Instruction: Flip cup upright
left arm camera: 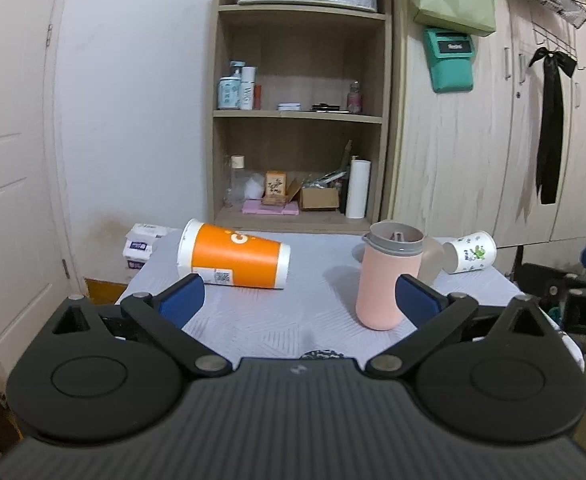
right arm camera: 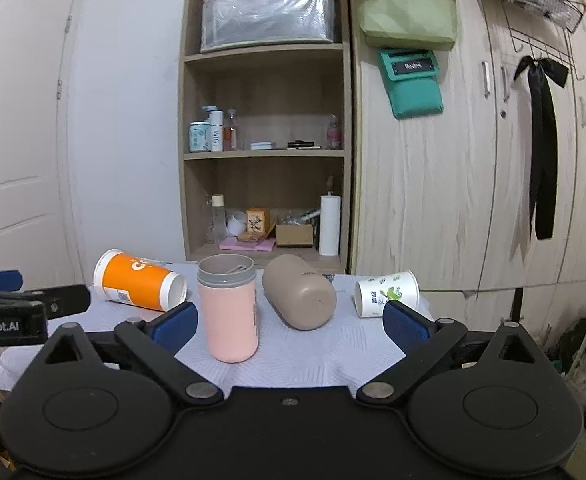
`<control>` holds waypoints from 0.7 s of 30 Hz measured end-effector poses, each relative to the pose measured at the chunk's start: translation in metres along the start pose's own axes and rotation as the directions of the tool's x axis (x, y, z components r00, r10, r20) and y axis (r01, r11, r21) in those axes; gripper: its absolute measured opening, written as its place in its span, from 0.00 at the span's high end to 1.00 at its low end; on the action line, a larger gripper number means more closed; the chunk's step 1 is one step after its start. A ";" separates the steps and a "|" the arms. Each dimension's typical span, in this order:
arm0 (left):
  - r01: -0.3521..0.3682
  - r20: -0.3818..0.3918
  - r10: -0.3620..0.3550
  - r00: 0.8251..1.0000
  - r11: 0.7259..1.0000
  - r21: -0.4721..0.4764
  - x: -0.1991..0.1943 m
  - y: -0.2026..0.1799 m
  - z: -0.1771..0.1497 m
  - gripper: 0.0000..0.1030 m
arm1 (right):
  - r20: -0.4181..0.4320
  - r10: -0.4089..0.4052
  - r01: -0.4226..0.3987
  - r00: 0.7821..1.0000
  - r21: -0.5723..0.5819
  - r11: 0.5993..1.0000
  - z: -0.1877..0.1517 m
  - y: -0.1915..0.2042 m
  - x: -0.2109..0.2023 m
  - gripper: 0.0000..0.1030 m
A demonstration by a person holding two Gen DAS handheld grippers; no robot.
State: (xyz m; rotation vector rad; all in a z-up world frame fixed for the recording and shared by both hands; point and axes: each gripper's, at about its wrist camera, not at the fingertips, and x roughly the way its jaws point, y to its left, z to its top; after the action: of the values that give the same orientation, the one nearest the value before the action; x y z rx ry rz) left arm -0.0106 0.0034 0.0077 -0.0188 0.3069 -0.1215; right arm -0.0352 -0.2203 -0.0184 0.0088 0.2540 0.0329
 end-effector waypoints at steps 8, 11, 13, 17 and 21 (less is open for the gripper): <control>-0.087 -0.027 0.086 0.996 0.995 -0.049 0.005 0.001 0.001 0.00 | -0.004 -0.025 0.025 1.000 0.005 1.000 -0.001 0.002 0.001 0.00; -0.086 -0.023 0.085 0.996 0.995 -0.047 0.005 0.001 0.001 0.00 | -0.013 -0.029 0.029 0.999 -0.002 1.000 0.000 0.005 0.002 0.00; -0.091 -0.008 0.091 0.996 0.995 -0.031 0.003 -0.001 0.001 0.00 | -0.011 -0.030 0.030 0.999 0.000 1.000 0.001 0.007 0.002 0.00; -0.106 0.002 0.106 0.994 0.994 -0.009 0.002 -0.003 0.001 0.00 | -0.013 -0.038 0.038 0.999 0.004 0.999 0.001 0.009 0.003 0.00; -0.108 0.003 0.108 0.994 0.994 -0.007 0.001 -0.004 0.001 0.00 | -0.018 -0.047 0.047 0.999 0.009 0.999 0.000 0.008 0.006 0.00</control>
State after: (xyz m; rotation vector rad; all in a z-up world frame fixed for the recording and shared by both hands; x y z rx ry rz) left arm -0.0094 -0.0010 0.0083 -0.0093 0.3043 -0.0131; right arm -0.0300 -0.2118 -0.0196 0.0115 0.2725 -0.0150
